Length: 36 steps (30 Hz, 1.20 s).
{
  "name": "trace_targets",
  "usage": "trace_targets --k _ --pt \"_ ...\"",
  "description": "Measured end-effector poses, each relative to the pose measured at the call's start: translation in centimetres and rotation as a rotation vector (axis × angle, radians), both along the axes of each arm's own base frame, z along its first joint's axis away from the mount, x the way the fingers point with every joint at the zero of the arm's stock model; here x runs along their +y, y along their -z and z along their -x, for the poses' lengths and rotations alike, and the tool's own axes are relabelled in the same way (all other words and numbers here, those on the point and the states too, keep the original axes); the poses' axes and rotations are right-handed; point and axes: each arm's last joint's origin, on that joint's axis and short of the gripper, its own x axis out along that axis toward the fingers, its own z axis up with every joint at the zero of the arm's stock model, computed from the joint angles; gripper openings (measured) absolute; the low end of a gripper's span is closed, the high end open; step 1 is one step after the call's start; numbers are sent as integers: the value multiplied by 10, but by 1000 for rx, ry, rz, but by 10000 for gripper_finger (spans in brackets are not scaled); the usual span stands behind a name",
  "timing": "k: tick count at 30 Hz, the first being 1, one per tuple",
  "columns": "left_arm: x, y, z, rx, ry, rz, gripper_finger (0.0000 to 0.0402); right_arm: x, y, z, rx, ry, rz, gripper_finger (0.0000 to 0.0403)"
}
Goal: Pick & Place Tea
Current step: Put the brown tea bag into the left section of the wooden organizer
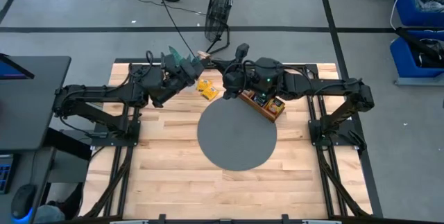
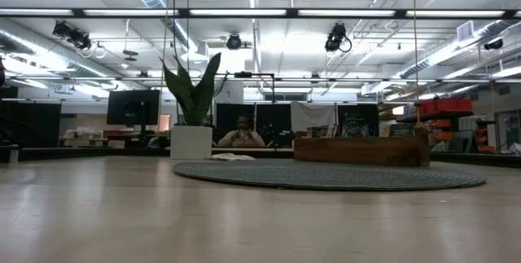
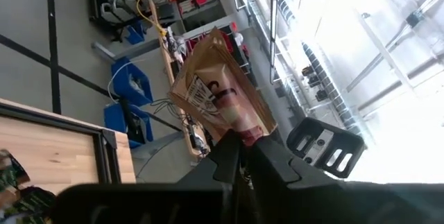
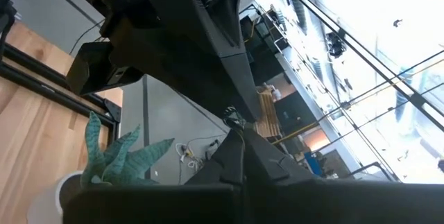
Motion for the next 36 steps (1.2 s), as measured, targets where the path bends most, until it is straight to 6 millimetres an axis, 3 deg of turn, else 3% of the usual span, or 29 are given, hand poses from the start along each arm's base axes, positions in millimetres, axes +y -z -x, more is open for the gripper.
trace_targets --k 19,23,32,36 --pt "-3 -4 4 80 44 -134 37 0 -1 2 -20 37 -39 0" --pt "-3 -6 4 73 51 -143 78 -2 -1 3 -20 71 -45 0" --pt "-3 -6 4 87 67 -164 214 -2 -1 3 -18 61 -45 0" --pt "-4 -14 12 95 50 -236 251 -6 1 5 -33 116 -116 0"
